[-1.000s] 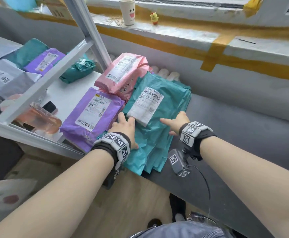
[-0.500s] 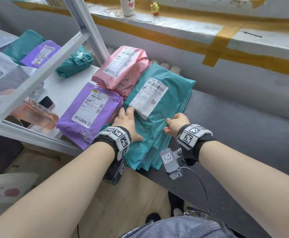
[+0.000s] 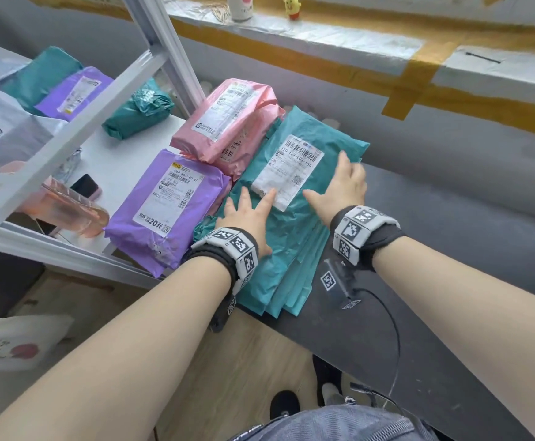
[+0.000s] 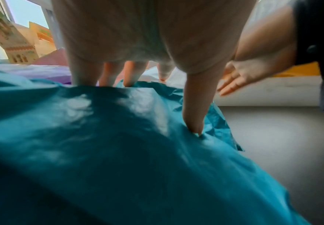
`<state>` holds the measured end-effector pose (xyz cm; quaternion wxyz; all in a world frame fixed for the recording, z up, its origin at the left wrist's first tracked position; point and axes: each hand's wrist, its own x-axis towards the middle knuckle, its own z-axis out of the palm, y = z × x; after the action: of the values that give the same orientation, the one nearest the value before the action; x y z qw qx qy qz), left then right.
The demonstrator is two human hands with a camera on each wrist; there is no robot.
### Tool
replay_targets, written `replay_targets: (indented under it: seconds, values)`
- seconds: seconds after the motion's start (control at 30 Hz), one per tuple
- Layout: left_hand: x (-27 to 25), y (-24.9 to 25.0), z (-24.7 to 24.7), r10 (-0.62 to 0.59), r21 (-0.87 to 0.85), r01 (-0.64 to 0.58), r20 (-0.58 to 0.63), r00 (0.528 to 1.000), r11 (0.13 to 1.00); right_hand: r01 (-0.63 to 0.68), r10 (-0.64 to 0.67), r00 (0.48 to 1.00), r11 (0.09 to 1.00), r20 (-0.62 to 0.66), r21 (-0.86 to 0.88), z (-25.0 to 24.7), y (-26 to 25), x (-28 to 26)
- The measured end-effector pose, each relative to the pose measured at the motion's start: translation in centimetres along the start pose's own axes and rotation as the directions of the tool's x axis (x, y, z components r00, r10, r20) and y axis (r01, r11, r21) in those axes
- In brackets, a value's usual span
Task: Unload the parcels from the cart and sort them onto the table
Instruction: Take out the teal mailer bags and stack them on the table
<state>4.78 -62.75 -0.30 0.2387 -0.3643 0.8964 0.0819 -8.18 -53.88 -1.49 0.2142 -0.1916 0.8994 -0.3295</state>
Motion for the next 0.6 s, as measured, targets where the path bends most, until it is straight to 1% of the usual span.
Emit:
replay_targets:
  seconds: [0.03,0.07,0.1,0.13,0.2,0.3,0.47,0.6]
  values:
    - [0.1,-0.1,0.1,0.003,-0.001,-0.003,0.006,1.000,1.000,0.122,-0.123,0.992,0.986,0.004,-0.109,-0.1,-0.2,0.3]
    - [0.2,-0.2,0.2,0.003,-0.005,-0.003,0.010,1.000,1.000,0.217,-0.213,0.976,0.951,0.042,-0.220,-0.1,-0.5,0.8]
    - [0.2,-0.3,0.3,0.000,-0.010,0.001,0.018,1.000,1.000,0.279,-0.260,0.960,0.906,0.101,-0.318,0.0,-0.7,1.4]
    - [0.3,-0.4,0.4,-0.005,-0.011,0.006,0.030,1.000,1.000,0.319,-0.277,0.947,0.861,0.160,-0.397,0.0,-1.0,1.9]
    - [0.4,-0.5,0.7,-0.012,-0.008,0.013,0.052,0.999,1.000,0.354,-0.264,0.933,0.801,0.245,-0.482,0.4,-1.4,2.9]
    - [0.9,-0.7,1.3,-0.018,-0.009,0.019,0.076,0.997,1.000,0.349,-0.205,0.925,0.793,0.319,-0.500,1.2,-1.5,3.6]
    - [1.6,-0.5,2.1,-0.034,-0.035,0.037,0.068,0.997,0.999,0.359,-0.170,0.912,0.773,0.374,-0.524,1.4,-2.4,4.5]
    - [2.0,-0.4,2.4,-0.038,-0.040,0.040,0.070,0.997,0.998,0.360,-0.161,0.906,0.780,0.392,-0.511,1.5,-2.3,4.9]
